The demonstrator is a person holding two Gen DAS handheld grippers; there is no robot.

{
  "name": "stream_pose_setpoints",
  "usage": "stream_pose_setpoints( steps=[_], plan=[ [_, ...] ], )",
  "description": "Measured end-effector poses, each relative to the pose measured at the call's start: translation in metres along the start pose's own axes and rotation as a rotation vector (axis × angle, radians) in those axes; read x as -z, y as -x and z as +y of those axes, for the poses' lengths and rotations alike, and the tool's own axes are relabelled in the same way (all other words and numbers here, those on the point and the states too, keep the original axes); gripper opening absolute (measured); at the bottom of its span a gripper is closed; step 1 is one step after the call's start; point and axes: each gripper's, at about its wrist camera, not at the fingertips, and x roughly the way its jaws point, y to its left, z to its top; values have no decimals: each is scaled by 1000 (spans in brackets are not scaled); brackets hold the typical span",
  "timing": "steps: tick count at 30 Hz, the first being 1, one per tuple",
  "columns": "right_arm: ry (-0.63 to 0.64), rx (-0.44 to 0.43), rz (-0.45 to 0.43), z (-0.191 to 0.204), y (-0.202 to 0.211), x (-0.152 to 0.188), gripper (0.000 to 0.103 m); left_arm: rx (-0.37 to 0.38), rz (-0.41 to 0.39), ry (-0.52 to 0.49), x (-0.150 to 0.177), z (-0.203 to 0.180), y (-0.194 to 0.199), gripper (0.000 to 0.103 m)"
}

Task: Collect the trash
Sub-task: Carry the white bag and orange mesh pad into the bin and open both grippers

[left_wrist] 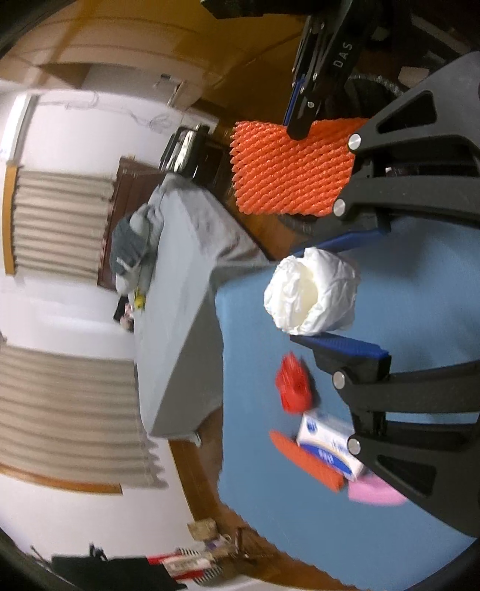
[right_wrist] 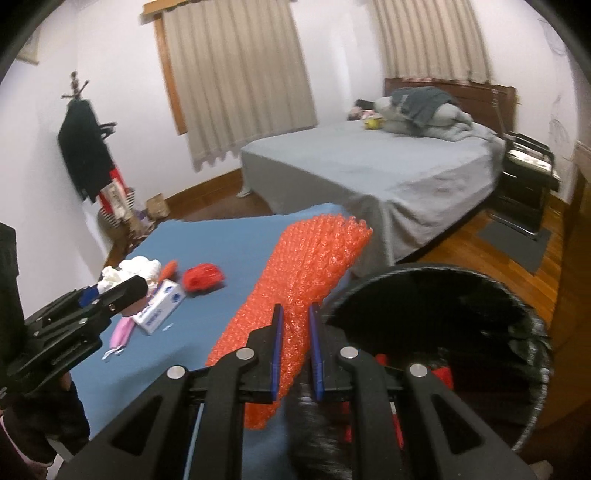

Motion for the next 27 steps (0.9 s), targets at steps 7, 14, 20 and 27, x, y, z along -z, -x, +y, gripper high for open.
stream_pose_setpoints(
  steps=[7,14,20,27],
  plan=[
    [-35,72,-19,-45,14,1,13,80,6,-52,-2,-47,-23,39],
    [-72,146,-28,-83,24,8,13,154,32,-106,-2,-93,-53,39],
    [-123,199,-6,-121,26,24,13,214,81,-154,8,-125,-79,39],
    [-170,237,14,-150,29,40,13,257,129,-179,16,-151,-104,39]
  ],
)
